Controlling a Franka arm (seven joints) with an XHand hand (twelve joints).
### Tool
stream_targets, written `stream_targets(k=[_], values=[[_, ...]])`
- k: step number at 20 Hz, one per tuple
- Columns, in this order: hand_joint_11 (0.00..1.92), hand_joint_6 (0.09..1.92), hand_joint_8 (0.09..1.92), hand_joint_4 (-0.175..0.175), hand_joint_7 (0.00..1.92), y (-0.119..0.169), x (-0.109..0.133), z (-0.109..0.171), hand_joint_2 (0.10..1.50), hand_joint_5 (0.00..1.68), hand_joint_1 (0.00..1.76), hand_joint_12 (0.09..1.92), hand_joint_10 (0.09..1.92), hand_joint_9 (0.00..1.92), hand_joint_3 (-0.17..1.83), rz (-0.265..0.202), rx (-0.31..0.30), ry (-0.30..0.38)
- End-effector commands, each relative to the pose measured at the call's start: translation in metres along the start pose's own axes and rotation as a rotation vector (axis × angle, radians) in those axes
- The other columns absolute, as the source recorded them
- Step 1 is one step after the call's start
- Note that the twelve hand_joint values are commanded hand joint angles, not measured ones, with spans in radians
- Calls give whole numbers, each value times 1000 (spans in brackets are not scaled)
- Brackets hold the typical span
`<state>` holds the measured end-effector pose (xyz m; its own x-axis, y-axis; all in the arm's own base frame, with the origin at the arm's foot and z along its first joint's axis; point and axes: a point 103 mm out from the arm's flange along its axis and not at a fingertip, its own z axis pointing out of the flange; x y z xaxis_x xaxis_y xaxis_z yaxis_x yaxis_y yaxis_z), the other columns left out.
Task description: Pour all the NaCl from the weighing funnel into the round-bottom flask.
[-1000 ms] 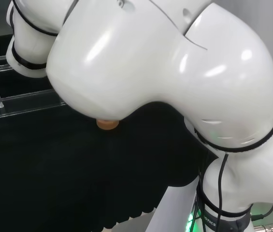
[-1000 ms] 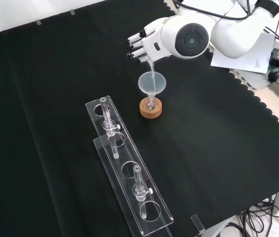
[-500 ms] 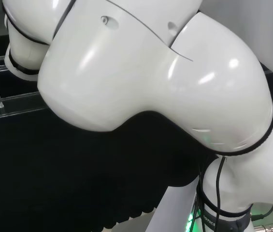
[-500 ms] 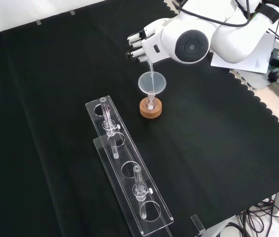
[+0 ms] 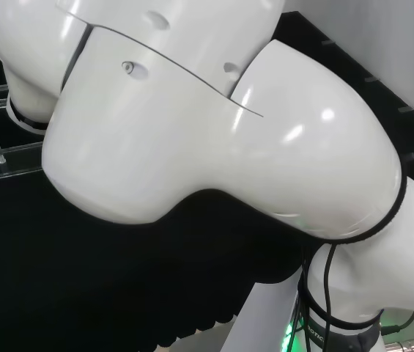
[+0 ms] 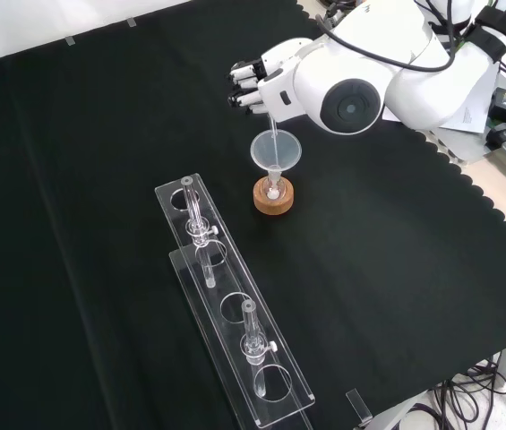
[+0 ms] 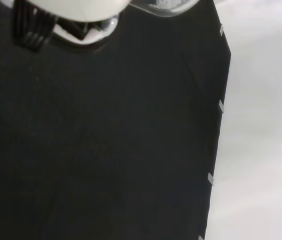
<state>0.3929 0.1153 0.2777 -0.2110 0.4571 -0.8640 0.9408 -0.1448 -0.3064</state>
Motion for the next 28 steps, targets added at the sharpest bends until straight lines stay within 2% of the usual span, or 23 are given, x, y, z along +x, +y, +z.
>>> stream_targets(k=[1, 18, 28], values=[[779, 751, 674, 175, 553, 0, 1, -4, 686, 1224, 1109, 1057, 347, 923, 628, -1, 7, -22], [778, 752, 672, 175, 546, 1, 5, -20, 687, 1223, 1109, 1056, 342, 918, 627, 10, 32, -96], [775, 751, 672, 175, 545, -3, 3, -26, 687, 1223, 1109, 1055, 338, 909, 627, 35, 33, -158]])
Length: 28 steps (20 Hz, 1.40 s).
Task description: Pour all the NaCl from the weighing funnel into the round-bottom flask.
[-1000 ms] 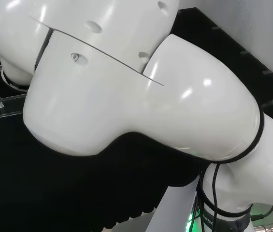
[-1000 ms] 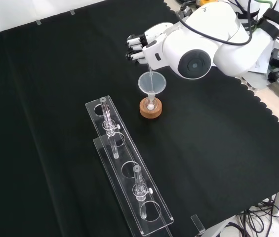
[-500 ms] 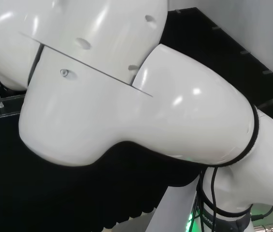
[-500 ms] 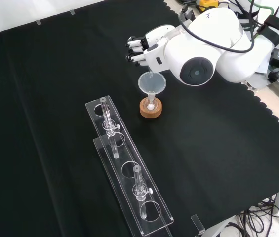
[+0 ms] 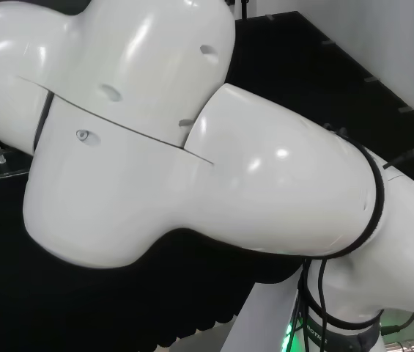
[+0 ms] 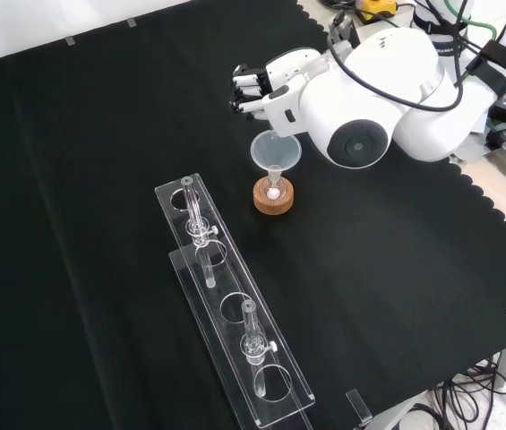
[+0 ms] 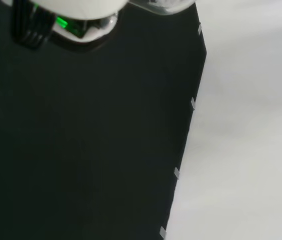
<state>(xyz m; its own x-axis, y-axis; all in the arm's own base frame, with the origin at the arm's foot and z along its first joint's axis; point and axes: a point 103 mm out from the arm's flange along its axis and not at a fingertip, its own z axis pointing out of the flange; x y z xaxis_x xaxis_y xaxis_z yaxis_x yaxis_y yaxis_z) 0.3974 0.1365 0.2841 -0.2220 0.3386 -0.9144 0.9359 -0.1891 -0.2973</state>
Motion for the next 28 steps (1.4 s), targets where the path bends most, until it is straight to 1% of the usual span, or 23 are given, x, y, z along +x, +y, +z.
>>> stream_targets(k=[1, 3, 10, 12, 15, 18, 23, 26, 28], values=[[774, 751, 672, 175, 545, -4, 0, -6, 687, 1223, 1109, 1055, 337, 908, 627, 14, -9, -37], [771, 751, 671, 175, 545, -4, 1, -8, 687, 1223, 1109, 1054, 337, 907, 627, 15, -10, -42], [767, 751, 671, 175, 544, -3, 3, -10, 687, 1223, 1108, 1055, 336, 905, 627, 17, 17, -61], [766, 751, 671, 175, 544, -2, 2, -9, 687, 1223, 1108, 1055, 336, 904, 627, 25, 26, -76], [766, 751, 671, 175, 543, -2, 0, -9, 687, 1223, 1109, 1056, 335, 903, 627, 32, 31, -79], [765, 751, 670, 175, 543, -2, -2, -9, 687, 1223, 1109, 1057, 335, 902, 627, 36, 29, -68], [764, 751, 670, 175, 543, -3, -5, -8, 687, 1223, 1109, 1057, 334, 900, 628, 39, 16, -30], [763, 751, 670, 175, 542, -3, -7, -5, 687, 1224, 1109, 1058, 334, 899, 628, 37, 18, 15], [763, 751, 670, 175, 542, -4, -8, -3, 687, 1223, 1108, 1058, 334, 899, 628, 37, 4, 41]])
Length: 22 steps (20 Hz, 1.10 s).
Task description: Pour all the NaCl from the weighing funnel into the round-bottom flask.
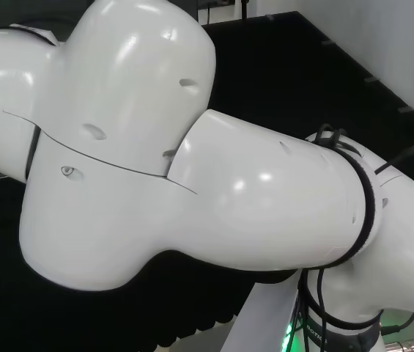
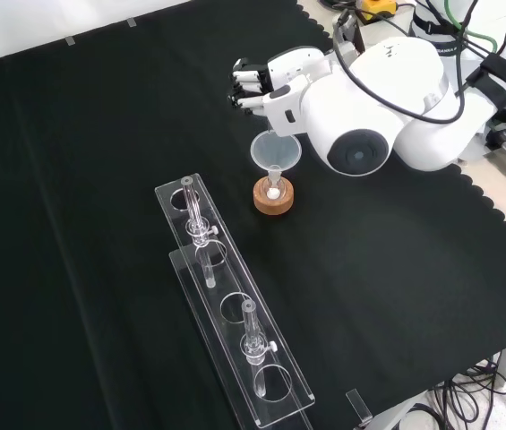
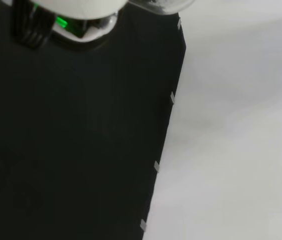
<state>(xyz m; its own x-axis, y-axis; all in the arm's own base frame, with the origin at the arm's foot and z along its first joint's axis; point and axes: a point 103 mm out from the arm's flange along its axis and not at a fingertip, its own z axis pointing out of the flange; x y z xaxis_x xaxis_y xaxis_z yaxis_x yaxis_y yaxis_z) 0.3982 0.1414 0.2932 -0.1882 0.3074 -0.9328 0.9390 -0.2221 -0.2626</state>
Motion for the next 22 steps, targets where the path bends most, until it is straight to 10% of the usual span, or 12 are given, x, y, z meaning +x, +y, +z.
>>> stream_targets(k=[1, 22], values=[[763, 751, 670, 175, 542, 0, -1, 6, 687, 1223, 1108, 1058, 334, 899, 628, -9, -18, 86], [768, 754, 669, 175, 541, 4, -39, 22, 688, 1221, 1108, 1060, 335, 899, 627, -30, -35, 635]])
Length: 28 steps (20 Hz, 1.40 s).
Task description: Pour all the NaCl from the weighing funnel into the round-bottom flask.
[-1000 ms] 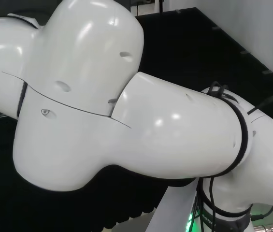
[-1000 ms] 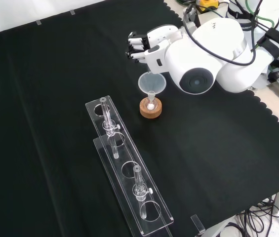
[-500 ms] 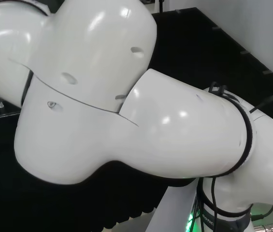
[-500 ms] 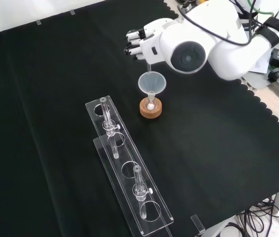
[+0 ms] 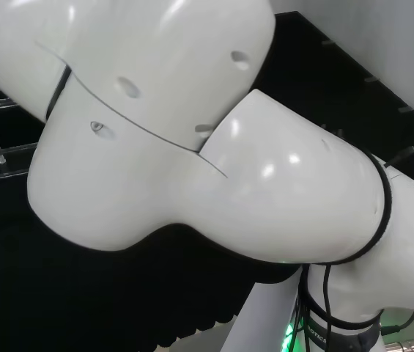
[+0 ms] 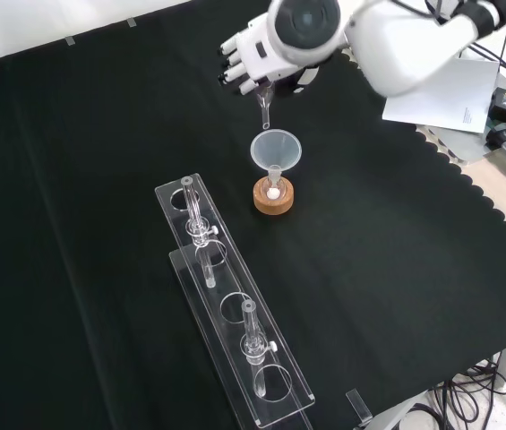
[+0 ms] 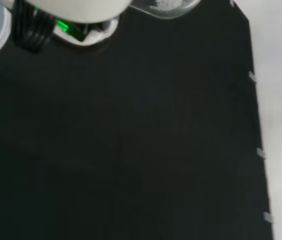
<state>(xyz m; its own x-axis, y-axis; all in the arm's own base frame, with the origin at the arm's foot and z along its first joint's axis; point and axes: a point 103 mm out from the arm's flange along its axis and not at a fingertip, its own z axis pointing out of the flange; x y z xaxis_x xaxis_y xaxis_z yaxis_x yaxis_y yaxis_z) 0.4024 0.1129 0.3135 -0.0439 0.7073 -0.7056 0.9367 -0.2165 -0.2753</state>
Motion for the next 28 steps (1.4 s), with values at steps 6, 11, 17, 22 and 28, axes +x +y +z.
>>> stream_targets(k=[6, 11, 17, 22, 28], values=[[771, 755, 670, 175, 542, -2, -31, -6, 688, 1221, 1108, 1060, 335, 900, 626, -24, -44, 268], [773, 755, 671, 175, 544, -1, -46, -5, 689, 1221, 1108, 1059, 336, 900, 626, -18, -39, 333], [775, 755, 671, 175, 544, 3, -67, -8, 688, 1221, 1108, 1058, 336, 900, 626, 0, -41, 362], [775, 755, 671, 175, 544, 8, -82, -5, 688, 1221, 1108, 1058, 336, 900, 627, 10, -39, 393], [776, 754, 671, 175, 544, 16, -92, 1, 688, 1221, 1108, 1057, 336, 900, 627, 11, -31, 437]])
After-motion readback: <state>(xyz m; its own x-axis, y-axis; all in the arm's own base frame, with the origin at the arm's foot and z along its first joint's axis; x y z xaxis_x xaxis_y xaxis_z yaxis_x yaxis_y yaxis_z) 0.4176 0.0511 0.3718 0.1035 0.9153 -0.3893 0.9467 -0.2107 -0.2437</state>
